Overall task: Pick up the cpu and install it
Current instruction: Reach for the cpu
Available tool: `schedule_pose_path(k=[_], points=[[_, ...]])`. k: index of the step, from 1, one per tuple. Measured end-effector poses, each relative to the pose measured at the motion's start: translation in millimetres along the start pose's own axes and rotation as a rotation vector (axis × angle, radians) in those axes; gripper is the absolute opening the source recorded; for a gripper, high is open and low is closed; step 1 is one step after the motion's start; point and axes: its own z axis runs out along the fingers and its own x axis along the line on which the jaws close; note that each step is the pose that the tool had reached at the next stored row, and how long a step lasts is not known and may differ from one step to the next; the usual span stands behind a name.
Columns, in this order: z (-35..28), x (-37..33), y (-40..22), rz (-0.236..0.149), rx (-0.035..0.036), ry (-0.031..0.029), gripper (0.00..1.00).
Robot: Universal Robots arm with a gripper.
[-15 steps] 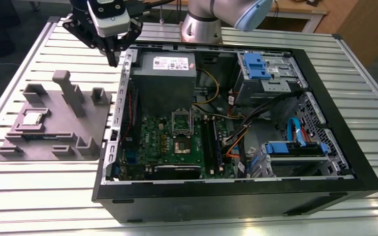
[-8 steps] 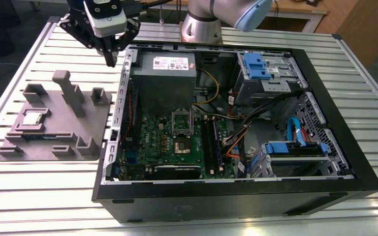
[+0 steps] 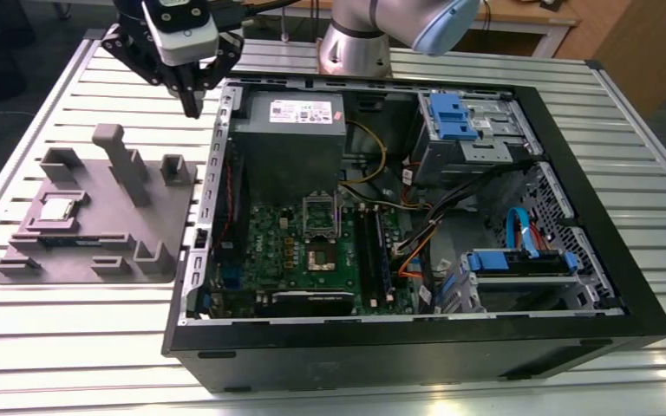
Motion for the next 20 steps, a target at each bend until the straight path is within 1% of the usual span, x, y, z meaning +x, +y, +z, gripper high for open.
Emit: schedule_pose_path(k=[17,19,20], points=[[0.5,5.8,-0.5,0.0,0.0001,0.0001,0.1],[2.3,8.3,-0.7,0.0,0.0002,0.0023,0.1],[2.4,8.5,-0.8,0.0,0.0002,0.0023,0.1]])
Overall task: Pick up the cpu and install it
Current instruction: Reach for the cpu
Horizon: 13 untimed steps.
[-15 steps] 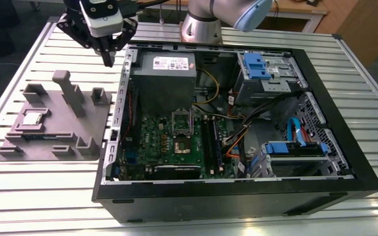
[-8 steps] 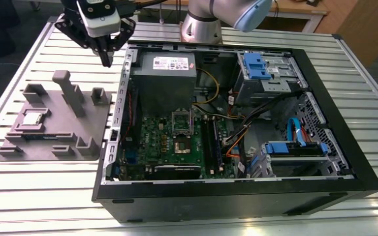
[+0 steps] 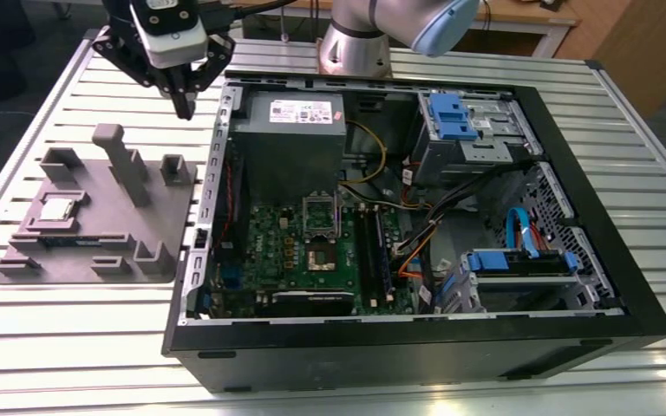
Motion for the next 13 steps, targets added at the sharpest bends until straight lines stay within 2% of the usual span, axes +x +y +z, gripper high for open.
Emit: schedule_pose_path(k=[13], points=[[1.0,4.1,-0.3,0.0,0.0,0.0007,0.1]])
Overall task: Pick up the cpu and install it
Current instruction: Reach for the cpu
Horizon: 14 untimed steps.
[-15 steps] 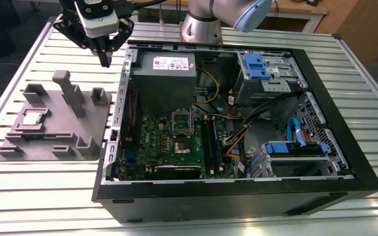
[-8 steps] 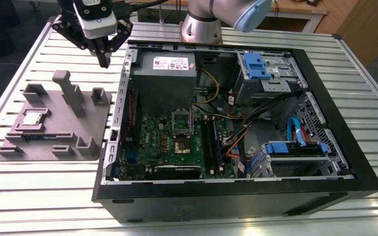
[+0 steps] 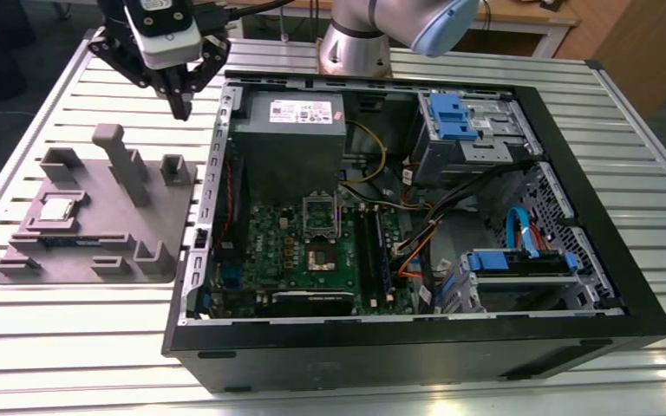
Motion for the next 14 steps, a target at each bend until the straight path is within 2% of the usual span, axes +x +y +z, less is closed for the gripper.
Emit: schedule_pose_path(k=[14], points=[[1.0,4.4,-0.4,0.0,0.0,0.0004,0.1]])
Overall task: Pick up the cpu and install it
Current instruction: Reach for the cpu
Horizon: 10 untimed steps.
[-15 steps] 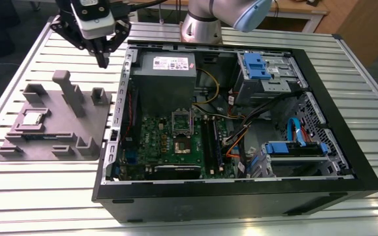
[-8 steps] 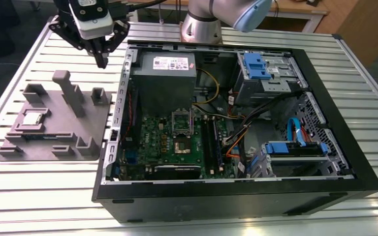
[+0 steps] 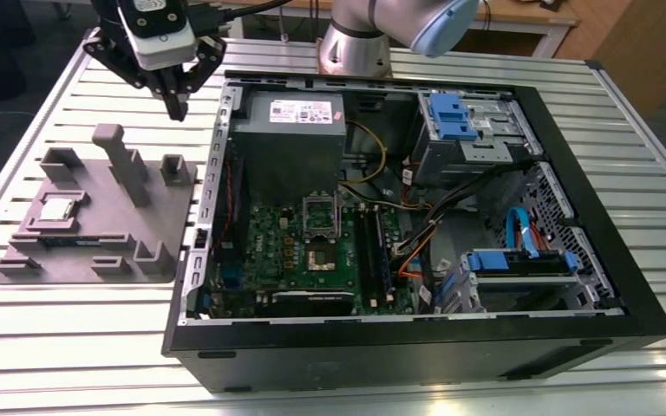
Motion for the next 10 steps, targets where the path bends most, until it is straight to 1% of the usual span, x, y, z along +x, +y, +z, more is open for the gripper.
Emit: schedule_pose_path(k=[10], points=[[0.7,4.5,-0.4,0.0,0.0,0.0001,0.1]])
